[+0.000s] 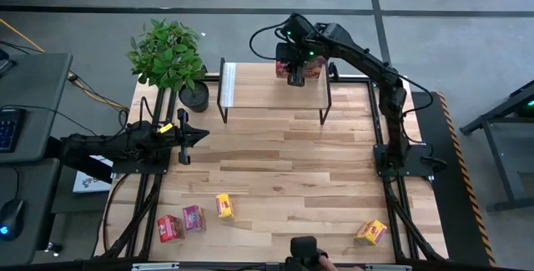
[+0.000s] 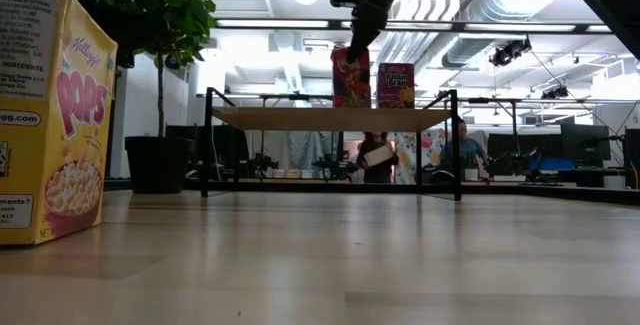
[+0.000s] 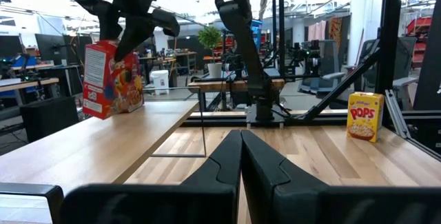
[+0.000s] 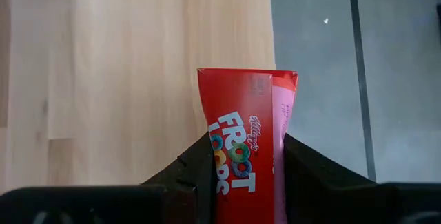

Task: Stack cereal on shelf
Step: Put the top red cereal box on the shelf, then put the purple cereal box on the shelf

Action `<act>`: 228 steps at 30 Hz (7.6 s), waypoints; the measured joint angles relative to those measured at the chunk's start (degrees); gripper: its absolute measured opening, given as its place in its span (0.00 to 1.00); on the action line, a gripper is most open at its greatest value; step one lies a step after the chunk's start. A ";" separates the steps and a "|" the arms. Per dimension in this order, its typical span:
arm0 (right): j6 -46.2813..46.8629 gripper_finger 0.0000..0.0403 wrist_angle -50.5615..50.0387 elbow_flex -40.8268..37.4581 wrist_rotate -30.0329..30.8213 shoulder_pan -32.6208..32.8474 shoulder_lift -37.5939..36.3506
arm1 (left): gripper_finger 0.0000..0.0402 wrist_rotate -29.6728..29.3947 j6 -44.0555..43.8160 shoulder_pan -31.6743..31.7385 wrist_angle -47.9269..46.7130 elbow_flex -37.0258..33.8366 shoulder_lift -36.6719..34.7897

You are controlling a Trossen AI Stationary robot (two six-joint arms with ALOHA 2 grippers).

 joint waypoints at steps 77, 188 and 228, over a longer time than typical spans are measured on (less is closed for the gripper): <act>-2.05 0.53 6.27 -3.43 -2.70 -2.18 -2.17 | 0.00 0.01 0.00 0.00 0.00 0.00 0.00; 69.75 0.53 70.55 -83.82 3.37 17.97 -73.57 | 0.51 35.22 -22.38 -0.45 -32.69 51.08 36.17; 67.60 0.53 56.94 -83.73 1.67 17.97 -73.55 | 0.53 7.40 9.86 -50.03 -63.86 64.37 78.58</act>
